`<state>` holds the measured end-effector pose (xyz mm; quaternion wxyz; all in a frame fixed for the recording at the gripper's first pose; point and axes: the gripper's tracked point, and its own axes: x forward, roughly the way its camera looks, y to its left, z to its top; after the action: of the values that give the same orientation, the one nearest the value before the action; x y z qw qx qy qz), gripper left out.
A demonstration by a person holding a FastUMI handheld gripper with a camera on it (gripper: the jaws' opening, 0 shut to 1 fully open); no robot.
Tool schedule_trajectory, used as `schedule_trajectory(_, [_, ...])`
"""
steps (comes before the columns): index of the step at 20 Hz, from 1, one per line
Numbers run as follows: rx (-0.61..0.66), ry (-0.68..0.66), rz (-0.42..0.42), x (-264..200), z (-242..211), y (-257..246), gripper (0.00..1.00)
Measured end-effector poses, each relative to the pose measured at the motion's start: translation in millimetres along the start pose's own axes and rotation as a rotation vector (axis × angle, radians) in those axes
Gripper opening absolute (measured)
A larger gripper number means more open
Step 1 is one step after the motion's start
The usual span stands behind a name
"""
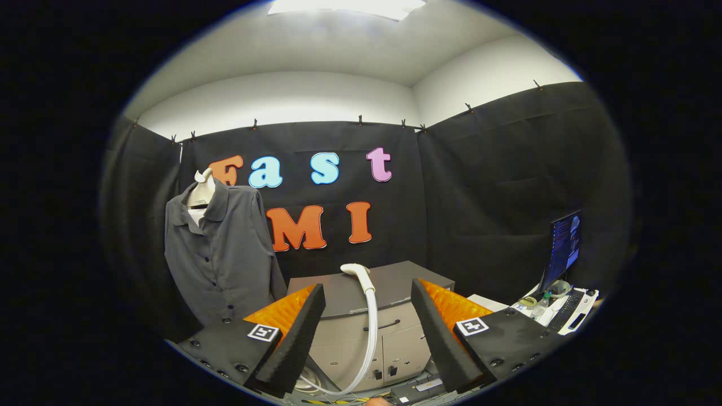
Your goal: Iron the clothes twice with a garment steamer, once on the left side and once on the right side.
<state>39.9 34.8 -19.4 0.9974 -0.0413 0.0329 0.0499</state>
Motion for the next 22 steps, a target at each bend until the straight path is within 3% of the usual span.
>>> schedule_trajectory(13, [0.000, 0.088, -0.023, 28, -20, 31, 0.98])
schedule_trajectory(17, [-0.001, 0.143, -0.040, 72, -35, 19, 0.98])
schedule_trajectory(22, [0.026, 0.195, -0.023, 163, -46, -2, 0.98])
